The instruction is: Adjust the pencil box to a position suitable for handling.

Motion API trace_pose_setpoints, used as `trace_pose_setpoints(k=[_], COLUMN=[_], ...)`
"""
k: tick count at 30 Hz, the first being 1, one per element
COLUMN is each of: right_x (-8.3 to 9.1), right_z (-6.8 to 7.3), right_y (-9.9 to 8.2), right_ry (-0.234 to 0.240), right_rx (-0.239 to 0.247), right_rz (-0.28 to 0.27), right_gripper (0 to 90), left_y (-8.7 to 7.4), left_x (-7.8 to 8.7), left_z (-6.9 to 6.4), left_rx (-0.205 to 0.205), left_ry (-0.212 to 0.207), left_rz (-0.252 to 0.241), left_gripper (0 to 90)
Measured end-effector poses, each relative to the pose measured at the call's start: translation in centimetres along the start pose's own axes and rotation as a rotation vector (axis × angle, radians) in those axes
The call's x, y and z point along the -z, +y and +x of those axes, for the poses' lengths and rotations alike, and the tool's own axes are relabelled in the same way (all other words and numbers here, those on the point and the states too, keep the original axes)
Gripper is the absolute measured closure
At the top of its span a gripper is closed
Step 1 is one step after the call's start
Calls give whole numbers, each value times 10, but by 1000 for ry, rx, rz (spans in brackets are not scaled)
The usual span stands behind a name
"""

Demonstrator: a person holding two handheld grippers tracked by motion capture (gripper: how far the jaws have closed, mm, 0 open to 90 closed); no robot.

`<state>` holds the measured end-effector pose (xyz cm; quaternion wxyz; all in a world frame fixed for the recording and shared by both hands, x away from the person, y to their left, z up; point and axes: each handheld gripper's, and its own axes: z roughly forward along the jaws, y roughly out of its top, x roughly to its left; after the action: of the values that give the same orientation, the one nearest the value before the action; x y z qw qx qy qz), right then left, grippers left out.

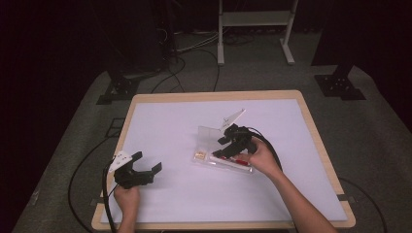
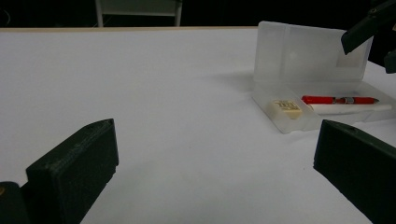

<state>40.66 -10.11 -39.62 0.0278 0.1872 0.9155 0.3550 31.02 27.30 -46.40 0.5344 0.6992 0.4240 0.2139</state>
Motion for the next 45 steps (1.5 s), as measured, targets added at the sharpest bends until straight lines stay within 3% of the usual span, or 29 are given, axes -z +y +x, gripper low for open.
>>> trace_pose_setpoints(k=[20, 45], right_x=[19, 38], right_z=[-2, 1], right_y=[-21, -50], right_ry=[-4, -16], right_rx=[-6, -55], right_rz=[-11, -23], right_gripper=[388, 381], left_y=[0, 0], left_x=[0, 0], left_z=[0, -1], left_rx=[-4, -12], left_ry=[1, 1], left_rz=[0, 2], left_gripper=[0, 0])
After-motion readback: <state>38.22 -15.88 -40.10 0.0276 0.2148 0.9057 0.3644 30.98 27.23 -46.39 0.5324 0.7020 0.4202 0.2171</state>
